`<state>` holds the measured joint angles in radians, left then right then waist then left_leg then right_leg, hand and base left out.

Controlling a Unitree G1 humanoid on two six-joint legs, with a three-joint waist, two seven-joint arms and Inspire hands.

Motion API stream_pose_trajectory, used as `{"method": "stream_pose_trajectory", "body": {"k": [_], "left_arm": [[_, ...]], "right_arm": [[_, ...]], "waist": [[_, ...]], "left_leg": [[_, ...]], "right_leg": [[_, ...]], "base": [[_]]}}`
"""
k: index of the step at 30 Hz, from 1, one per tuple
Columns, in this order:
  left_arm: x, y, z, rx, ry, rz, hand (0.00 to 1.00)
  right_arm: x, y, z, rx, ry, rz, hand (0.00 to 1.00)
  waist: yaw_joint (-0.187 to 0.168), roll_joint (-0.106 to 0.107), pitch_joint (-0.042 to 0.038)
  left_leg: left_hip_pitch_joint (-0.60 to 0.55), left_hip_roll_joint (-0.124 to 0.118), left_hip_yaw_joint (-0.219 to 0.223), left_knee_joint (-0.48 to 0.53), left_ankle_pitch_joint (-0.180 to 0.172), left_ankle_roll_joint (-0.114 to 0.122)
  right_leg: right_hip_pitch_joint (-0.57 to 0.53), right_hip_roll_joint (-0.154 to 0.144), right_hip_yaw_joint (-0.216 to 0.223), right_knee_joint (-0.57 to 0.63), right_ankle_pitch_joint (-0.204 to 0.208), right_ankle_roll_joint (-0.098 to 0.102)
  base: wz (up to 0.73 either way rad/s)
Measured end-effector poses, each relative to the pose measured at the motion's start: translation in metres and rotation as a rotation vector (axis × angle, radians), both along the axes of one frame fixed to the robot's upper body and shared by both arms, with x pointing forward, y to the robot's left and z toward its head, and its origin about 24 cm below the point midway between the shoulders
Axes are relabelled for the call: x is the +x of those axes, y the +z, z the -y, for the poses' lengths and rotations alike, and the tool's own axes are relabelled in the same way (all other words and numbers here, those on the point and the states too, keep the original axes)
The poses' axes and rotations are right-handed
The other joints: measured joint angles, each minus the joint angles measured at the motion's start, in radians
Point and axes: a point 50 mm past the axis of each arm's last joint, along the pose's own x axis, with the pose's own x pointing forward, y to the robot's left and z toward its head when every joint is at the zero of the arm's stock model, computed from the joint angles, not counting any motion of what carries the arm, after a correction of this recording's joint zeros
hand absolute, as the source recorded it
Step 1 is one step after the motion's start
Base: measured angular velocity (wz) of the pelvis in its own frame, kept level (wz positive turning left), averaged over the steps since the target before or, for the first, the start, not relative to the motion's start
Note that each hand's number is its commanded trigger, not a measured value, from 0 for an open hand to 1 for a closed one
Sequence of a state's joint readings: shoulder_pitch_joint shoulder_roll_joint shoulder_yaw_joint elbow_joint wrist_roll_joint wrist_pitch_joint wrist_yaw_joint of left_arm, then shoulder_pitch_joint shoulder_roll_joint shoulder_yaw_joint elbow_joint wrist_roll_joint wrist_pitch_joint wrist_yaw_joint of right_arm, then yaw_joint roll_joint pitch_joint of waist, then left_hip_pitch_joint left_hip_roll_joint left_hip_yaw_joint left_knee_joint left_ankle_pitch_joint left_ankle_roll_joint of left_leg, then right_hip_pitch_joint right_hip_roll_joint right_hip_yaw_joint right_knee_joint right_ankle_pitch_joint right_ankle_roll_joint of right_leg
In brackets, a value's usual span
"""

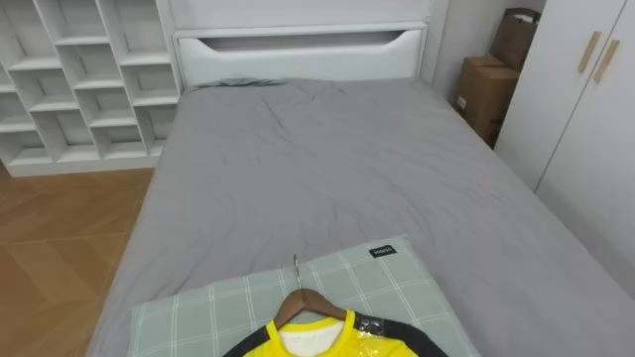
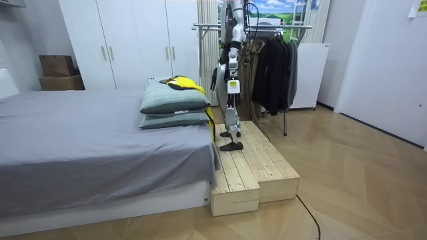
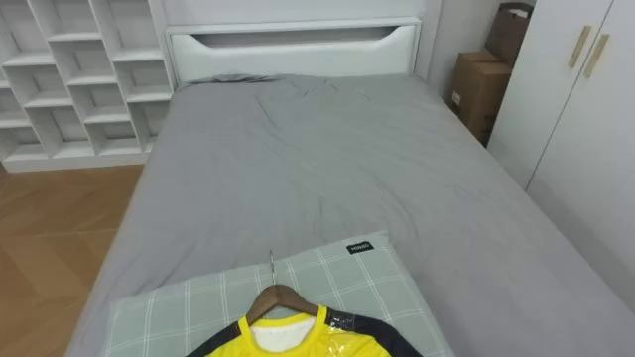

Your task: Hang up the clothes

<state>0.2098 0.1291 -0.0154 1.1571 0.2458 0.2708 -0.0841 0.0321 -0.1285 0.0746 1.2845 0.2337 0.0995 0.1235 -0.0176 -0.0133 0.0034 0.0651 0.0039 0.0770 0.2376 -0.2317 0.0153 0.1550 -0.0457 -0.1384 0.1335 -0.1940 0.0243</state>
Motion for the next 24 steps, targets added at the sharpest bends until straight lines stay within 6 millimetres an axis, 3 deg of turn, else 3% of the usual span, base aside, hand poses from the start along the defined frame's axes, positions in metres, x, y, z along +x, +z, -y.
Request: {"method": "stream_pose_trajectory", "body": {"k": [24], "left_arm": [[0.012, 0.001, -0.003, 0.015, -0.012, 0.098, 0.00]], "right_arm": [[0.005, 0.001, 0.000, -0.021, 0.043, 0.023, 0.00]], "waist": [[-0.002, -0.018, 0.0012]], "left_leg": [[0.013, 0.000, -0.003, -0.003, 0.000, 0.000]], "right_leg": [[0.009, 0.000, 0.000, 0.001, -0.002, -0.001]], "base": [[0.00]]}}
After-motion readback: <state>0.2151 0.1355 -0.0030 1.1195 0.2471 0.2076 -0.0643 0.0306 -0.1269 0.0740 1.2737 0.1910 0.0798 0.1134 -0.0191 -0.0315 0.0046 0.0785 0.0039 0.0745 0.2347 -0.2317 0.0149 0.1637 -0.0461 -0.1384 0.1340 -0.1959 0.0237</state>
